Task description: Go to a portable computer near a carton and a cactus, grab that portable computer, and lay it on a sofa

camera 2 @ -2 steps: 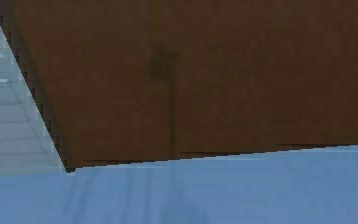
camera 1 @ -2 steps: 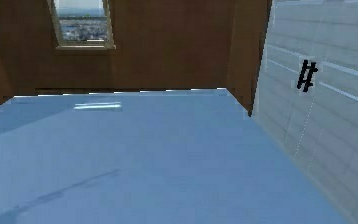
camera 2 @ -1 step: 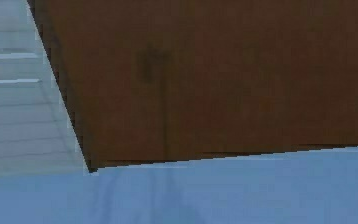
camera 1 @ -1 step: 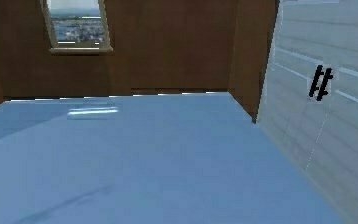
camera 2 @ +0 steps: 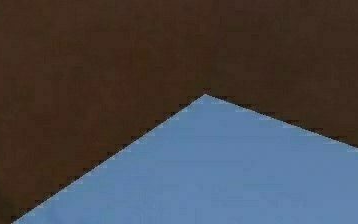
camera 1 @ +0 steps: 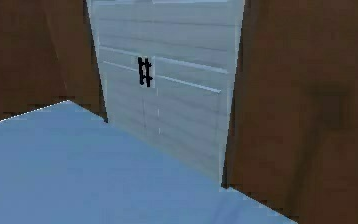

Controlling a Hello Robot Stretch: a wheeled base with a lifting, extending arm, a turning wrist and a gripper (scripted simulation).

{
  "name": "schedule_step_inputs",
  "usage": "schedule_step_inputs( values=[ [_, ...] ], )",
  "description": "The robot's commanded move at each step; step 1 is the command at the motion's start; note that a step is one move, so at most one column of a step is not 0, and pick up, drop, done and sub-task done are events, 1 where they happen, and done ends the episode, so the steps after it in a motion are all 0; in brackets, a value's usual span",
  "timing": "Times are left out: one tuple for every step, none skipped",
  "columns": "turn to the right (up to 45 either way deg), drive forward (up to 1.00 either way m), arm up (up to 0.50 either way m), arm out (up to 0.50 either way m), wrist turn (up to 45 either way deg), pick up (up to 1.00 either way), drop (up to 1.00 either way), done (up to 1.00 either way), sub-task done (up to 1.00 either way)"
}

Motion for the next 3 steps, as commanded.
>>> schedule_step_inputs(
  values=[
    [39.0, 0.0, 0.0, 0.0, 0.0, 0.0, 0.0, 0.0, 0.0],
    [0.0, 0.05, 0.0, 0.0, 0.0, 0.0, 0.0, 0.0, 0.0],
    [-45.0, 0.0, 0.0, 0.0, 0.0, 0.0, 0.0, 0.0, 0.0]
  ],
)
